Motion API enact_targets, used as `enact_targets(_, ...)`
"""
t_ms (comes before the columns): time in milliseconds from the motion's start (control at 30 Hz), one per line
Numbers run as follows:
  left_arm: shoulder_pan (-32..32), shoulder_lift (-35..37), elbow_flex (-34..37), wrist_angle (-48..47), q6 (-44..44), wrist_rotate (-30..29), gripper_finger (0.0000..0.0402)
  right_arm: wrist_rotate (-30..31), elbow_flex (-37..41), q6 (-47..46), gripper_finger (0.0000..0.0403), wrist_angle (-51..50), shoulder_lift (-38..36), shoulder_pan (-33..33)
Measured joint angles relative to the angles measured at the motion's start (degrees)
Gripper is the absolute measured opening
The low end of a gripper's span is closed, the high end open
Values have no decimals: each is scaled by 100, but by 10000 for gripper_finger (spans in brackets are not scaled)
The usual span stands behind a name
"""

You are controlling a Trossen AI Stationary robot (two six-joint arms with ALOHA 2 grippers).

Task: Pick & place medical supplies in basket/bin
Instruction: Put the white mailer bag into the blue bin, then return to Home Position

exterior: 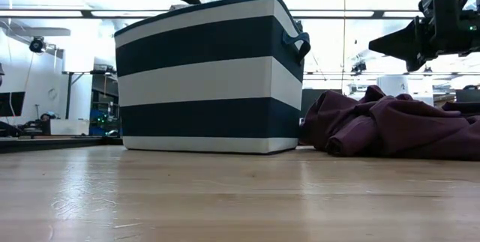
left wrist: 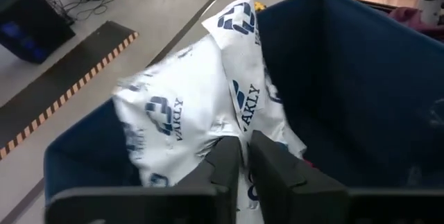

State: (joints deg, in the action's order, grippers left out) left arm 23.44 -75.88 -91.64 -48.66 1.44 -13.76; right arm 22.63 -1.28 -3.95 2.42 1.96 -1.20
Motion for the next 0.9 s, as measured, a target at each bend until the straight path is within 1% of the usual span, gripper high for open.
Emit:
enact_targets(67, 15, 0, 7, -2, 96, 5, 39, 0, 0, -17, 31, 0, 0, 1)
enact_targets(133, 19, 0, 9, -2, 196, 7, 69, 0, 0, -36, 31, 0, 0, 1)
enact_targets(267, 34, 0, 9, 4, 416, -8, 146, -1, 0, -39, 31, 0, 0, 0)
enact_targets(367, 64, 0, 9, 6, 430, -268, 199, -2, 0, -45, 31, 0, 0, 1)
enact_targets(433, 72, 4, 9, 23, 383, -369, 223, 0, 0, -43, 31, 0, 0, 1)
enact_targets(500, 70, 32, 13, 200, 352, -287, 232, -2, 0, -58, 31, 0, 0, 1)
enact_targets(533, 66, 67, 13, 372, 351, -48, 232, 0, 0, -58, 31, 0, 0, 0)
enact_targets(567, 54, 103, 15, 557, 345, 336, 229, -1, 0, -58, 31, 0, 0, 0)
enact_targets(633, -6, 183, 15, 997, 342, 1478, 214, 0, 0, -58, 31, 0, 0, -1)
enact_targets(700, -108, 261, 112, 1402, 322, 2632, 191, 0, 0, -58, 31, 0, 0, 1)
enact_targets(733, -206, 300, 207, 1506, 271, 3013, 176, 0, 0, -58, 31, 0, 0, 1)
enact_targets(767, -342, 346, 327, 1566, 240, 3180, 160, 0, 0, -58, 31, 0, 0, -1)
enact_targets(833, -649, 503, 697, 1605, 233, 3146, 124, -1, 0, -56, 31, 0, 0, 1)
enact_targets(867, -812, 643, 982, 1755, 203, 3128, 104, -2, 0, -56, 31, 0, 0, -1)
enact_targets(900, -975, 803, 1308, 2116, 100, 3126, 84, -2, 0, -55, 31, 0, 0, -1)
